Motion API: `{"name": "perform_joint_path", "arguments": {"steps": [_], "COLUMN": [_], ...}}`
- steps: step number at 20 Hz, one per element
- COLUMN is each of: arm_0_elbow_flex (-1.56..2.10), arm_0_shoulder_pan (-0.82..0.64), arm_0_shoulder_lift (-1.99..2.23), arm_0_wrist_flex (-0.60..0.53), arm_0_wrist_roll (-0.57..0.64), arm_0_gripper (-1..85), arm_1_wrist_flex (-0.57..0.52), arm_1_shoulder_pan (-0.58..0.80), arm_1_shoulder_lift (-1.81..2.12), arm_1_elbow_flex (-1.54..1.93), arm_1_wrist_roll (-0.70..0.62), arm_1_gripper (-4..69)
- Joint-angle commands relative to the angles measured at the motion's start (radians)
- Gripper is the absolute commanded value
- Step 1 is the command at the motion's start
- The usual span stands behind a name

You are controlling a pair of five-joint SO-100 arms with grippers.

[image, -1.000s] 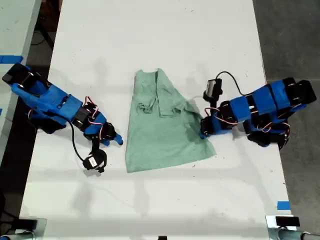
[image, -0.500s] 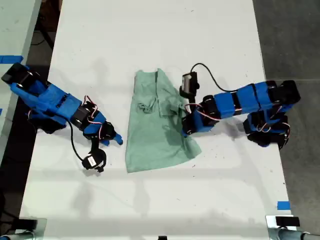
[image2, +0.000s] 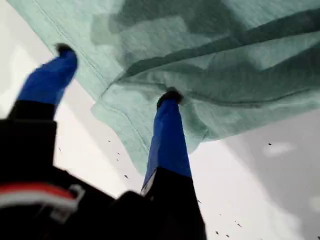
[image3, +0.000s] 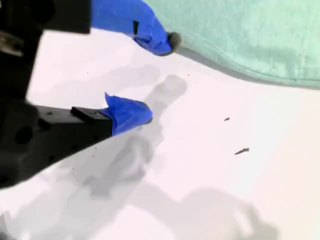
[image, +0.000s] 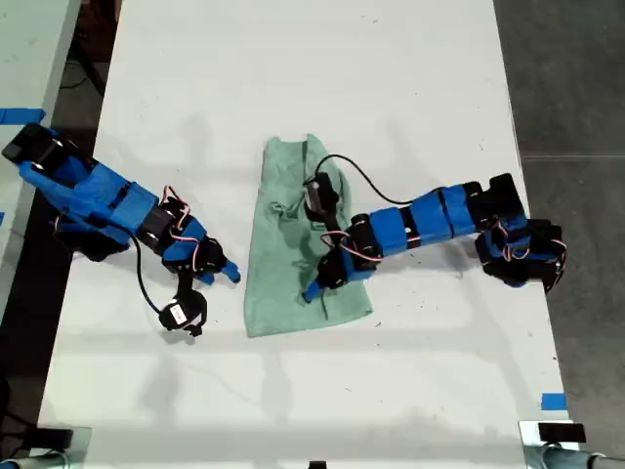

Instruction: Fold t shirt

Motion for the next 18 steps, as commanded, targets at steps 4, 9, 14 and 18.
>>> {"name": "perform_joint_path", "arguments": {"steps": [4, 9, 14, 18], "arm_0_elbow_flex": [-0.034, -0.025, 0.005, 0.120], "arm_0_shoulder_pan": [-0.003, -0.002, -0.006, -0.037], "arm_0_shoulder_lift": [0.054, 0.074, 0.129, 0.285], "arm_0_wrist_flex": [0.005, 0.009, 0.031, 0.043], "arm_0_wrist_roll": [0.008, 0.006, 0.000, -0.012], "arm_0_gripper": [17.5, 17.2, 17.0, 16.2], "arm_1_wrist_flex": [0.025, 0.233, 0.272, 0.178], "arm_1_shoulder_pan": [-0.017, 0.005, 0.097, 0.117], "arm_1_shoulder_lift": [0.138, 0.454, 1.055, 1.813], "arm_1_elbow_flex": [-0.071, 0.071, 0.801, 1.471], "arm_1_wrist_roll": [-0.023, 0.023, 0.166, 0.249], "arm_1_gripper": [45.3, 43.8, 35.7, 29.2]}}
